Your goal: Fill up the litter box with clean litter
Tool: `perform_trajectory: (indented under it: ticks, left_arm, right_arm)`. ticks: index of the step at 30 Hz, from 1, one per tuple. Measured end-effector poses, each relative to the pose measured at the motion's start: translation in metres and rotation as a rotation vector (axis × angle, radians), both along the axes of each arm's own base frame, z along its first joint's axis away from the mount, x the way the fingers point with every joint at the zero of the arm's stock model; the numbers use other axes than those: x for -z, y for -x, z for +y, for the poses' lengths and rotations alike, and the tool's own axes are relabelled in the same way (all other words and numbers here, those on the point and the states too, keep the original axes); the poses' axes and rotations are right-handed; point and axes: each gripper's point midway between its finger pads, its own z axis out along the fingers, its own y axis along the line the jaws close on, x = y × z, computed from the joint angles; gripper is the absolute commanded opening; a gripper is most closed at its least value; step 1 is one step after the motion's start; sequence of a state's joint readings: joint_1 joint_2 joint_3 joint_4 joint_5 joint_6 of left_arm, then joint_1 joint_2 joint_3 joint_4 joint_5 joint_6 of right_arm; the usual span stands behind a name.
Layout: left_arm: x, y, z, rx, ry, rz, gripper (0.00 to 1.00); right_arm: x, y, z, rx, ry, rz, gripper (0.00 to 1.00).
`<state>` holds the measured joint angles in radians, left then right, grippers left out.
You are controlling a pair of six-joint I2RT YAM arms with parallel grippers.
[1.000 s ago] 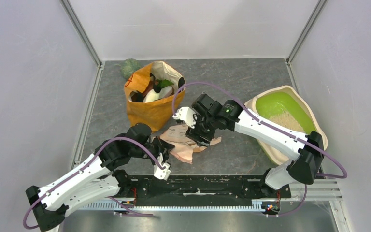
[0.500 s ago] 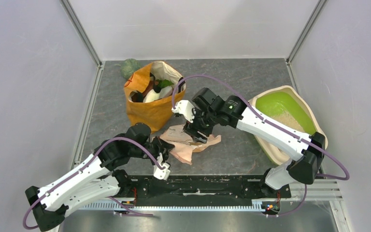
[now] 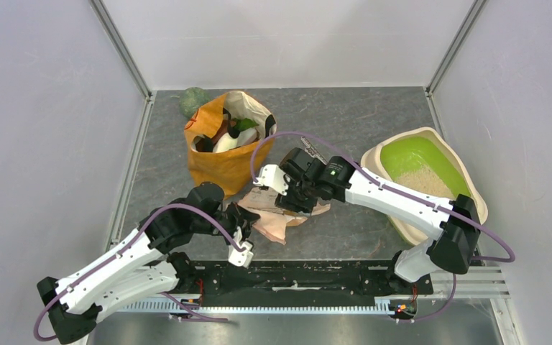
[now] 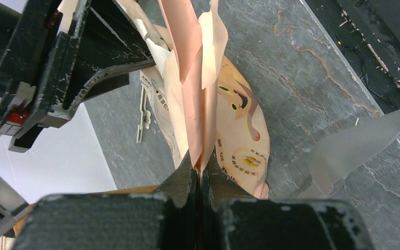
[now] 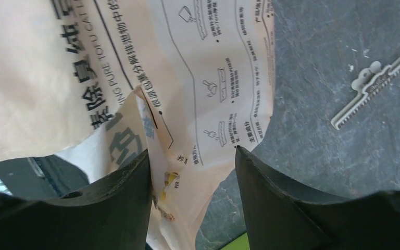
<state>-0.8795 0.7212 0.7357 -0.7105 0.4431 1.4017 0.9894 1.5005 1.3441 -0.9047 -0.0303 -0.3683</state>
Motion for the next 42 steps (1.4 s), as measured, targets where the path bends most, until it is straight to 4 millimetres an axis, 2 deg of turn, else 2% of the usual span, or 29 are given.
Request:
perform_trajectory:
  ticks: [3,5,7,9,11,13,14,16,19,26,30,32,35,38,42]
  left_arm:
    - [-0.001,-0.001,0.0,-0.006,0.003,0.001,0.02]
    - [-0.002,-0.002,0.0,-0.012,0.003,0.001,0.02]
    - [-0.003,-0.004,0.0,-0.032,0.005,0.007,0.02]
    - [-0.006,-0.007,-0.001,-0.063,0.013,0.02,0.05]
    - [-0.012,-0.013,-0.003,-0.105,0.03,0.033,0.16]
    - [-0.02,-0.02,-0.005,-0.152,0.051,0.047,0.33]
    - [-0.024,-0.024,-0.006,-0.182,0.061,0.055,0.48]
    - [-0.032,-0.029,-0.007,-0.225,0.083,0.061,0.7]
    - [-0.051,-0.032,-0.008,-0.282,0.141,0.097,0.79]
    - [-0.108,-0.031,-0.02,-0.305,0.266,0.145,0.79]
    - [-0.122,-0.022,-0.041,-0.241,0.238,0.174,0.8]
    - [-0.118,-0.018,-0.052,-0.217,0.201,0.195,0.72]
    - [-0.098,-0.017,-0.062,-0.218,0.125,0.233,0.63]
    - [-0.084,-0.024,-0.061,-0.279,0.08,0.261,0.59]
    - [-0.08,-0.034,-0.053,-0.361,0.084,0.269,0.4]
  right_arm:
    - [0.002,-0.006,-0.002,0.01,0.015,-0.034,0.63]
    - [0.005,-0.008,-0.004,0.009,0.024,-0.047,0.56]
    - [0.01,-0.006,-0.009,0.006,0.038,-0.047,0.4]
    - [0.014,-0.005,-0.013,0.002,0.051,-0.044,0.17]
    - [0.015,-0.005,-0.015,0.015,0.051,-0.034,0.0]
    - [0.013,-0.009,-0.016,0.058,0.032,-0.019,0.0]
    - [0.012,-0.012,-0.017,0.072,0.023,-0.014,0.0]
    - [0.005,-0.02,-0.017,0.123,-0.016,0.008,0.0]
    - [-0.005,-0.03,-0.014,0.185,-0.078,0.035,0.0]
    - [-0.004,-0.025,-0.009,0.246,-0.128,0.153,0.0]
    - [-0.001,-0.027,-0.011,0.297,-0.144,0.216,0.0]
    - [-0.003,-0.032,-0.011,0.328,-0.164,0.239,0.0]
    - [-0.007,-0.039,-0.01,0.37,-0.199,0.267,0.0]
    - [-0.007,-0.037,-0.009,0.39,-0.215,0.291,0.0]
    - [-0.009,-0.036,-0.006,0.407,-0.233,0.313,0.0]
